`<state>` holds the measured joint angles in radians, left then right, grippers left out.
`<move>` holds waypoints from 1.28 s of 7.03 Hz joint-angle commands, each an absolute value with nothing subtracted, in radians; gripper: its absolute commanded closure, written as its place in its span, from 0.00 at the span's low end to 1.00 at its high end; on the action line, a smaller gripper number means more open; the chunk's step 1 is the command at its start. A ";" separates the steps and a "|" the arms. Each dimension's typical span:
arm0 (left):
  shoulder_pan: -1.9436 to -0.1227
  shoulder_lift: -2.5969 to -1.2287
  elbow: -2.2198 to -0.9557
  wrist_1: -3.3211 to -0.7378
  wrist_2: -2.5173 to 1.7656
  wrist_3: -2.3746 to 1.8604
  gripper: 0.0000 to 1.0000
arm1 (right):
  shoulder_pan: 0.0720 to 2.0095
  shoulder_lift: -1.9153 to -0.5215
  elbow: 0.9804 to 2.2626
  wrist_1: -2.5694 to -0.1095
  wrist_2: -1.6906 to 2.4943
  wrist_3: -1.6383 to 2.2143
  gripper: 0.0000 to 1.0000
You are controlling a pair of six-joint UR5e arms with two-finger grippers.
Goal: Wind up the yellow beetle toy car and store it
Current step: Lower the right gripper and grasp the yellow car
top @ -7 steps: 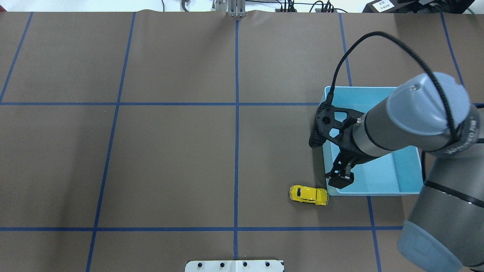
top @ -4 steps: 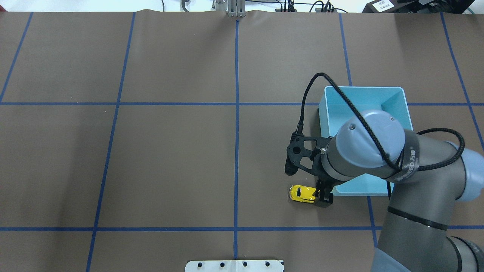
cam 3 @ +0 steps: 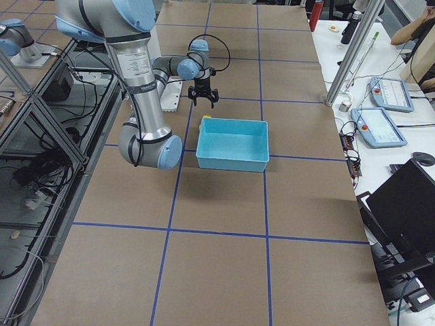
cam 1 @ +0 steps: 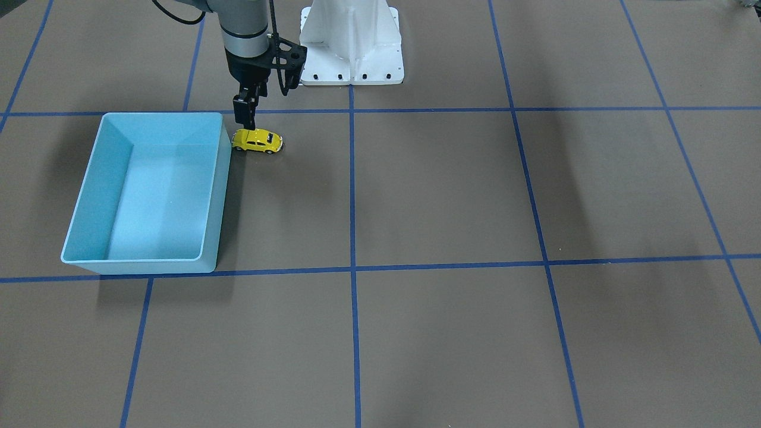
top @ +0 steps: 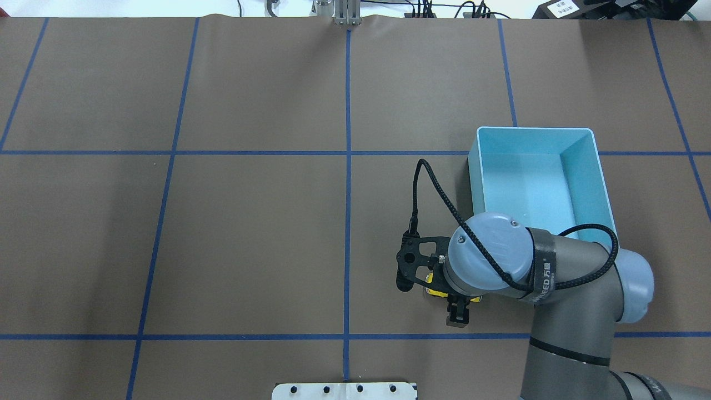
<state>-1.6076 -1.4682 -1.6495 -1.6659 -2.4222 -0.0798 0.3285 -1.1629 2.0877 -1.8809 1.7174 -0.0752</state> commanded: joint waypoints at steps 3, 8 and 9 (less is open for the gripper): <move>-1.608 -1.468 -1.649 -1.666 -2.422 -0.080 0.00 | 0.288 -1.154 2.020 -1.875 1.674 -0.075 0.00; -1.608 -1.468 -1.649 -1.666 -2.422 -0.080 0.00 | 0.279 -1.172 1.976 -1.795 1.664 -0.077 0.00; -1.608 -1.468 -1.649 -1.666 -2.422 -0.080 0.00 | 0.281 -1.175 1.971 -1.795 1.663 -0.077 0.00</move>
<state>-1.6076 -1.4680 -1.6495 -1.6659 -2.4222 -0.0798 0.2793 -1.1698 1.9759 -1.8003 1.6644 -0.0765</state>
